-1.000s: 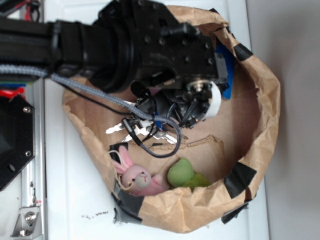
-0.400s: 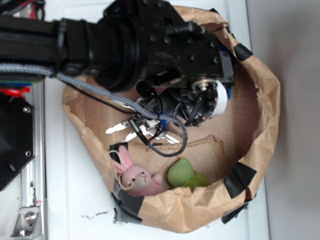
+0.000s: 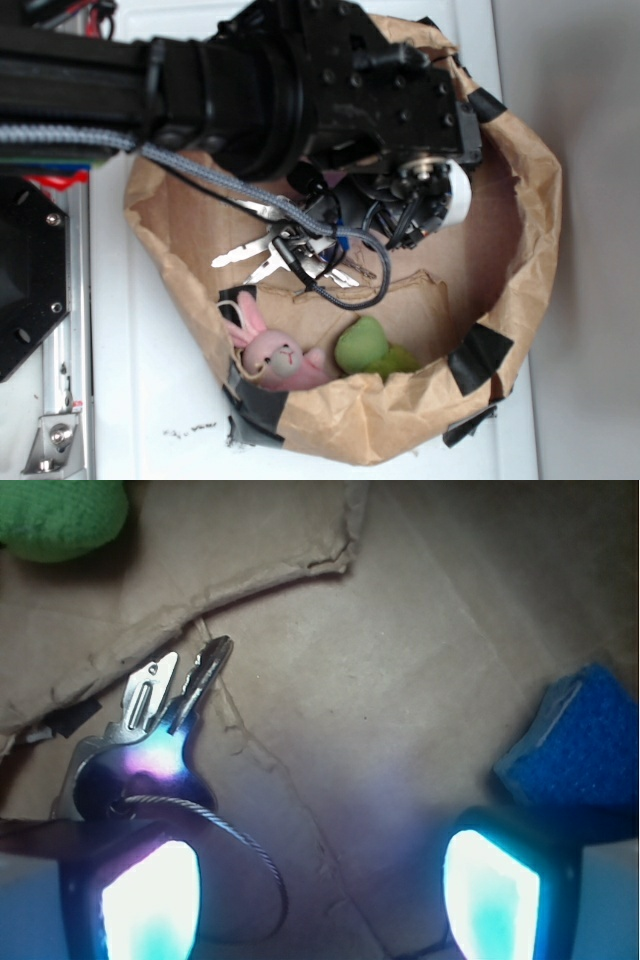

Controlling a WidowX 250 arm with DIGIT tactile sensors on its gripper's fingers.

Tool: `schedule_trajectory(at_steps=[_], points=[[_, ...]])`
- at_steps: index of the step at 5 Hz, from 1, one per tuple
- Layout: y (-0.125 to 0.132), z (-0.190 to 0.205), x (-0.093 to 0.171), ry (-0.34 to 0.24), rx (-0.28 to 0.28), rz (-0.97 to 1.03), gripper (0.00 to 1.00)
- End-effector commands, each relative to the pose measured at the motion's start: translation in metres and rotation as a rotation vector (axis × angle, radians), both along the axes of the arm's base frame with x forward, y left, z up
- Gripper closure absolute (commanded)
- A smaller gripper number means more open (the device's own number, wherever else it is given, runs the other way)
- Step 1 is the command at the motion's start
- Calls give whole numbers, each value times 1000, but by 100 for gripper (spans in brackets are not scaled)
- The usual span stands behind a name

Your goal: Grab the silver keys.

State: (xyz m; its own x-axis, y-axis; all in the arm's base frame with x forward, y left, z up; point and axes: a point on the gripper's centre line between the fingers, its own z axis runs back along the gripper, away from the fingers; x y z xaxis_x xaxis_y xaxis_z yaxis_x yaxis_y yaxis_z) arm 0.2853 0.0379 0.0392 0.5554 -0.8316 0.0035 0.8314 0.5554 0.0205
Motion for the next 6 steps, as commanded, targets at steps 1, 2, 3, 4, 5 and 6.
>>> schedule_trajectory(at_steps=[1,2,3,4,5,6], points=[[-3,5,-17,-23,22,-94,0],[-8,6,-17,-26,18,-129,0],[-15,-1,-8,55,13,-246,0],[-19,-19,-5,165,62,-278,0],[-16,-28,-5,209,86,-286,0],[-14,-28,-7,214,83,-285,0]])
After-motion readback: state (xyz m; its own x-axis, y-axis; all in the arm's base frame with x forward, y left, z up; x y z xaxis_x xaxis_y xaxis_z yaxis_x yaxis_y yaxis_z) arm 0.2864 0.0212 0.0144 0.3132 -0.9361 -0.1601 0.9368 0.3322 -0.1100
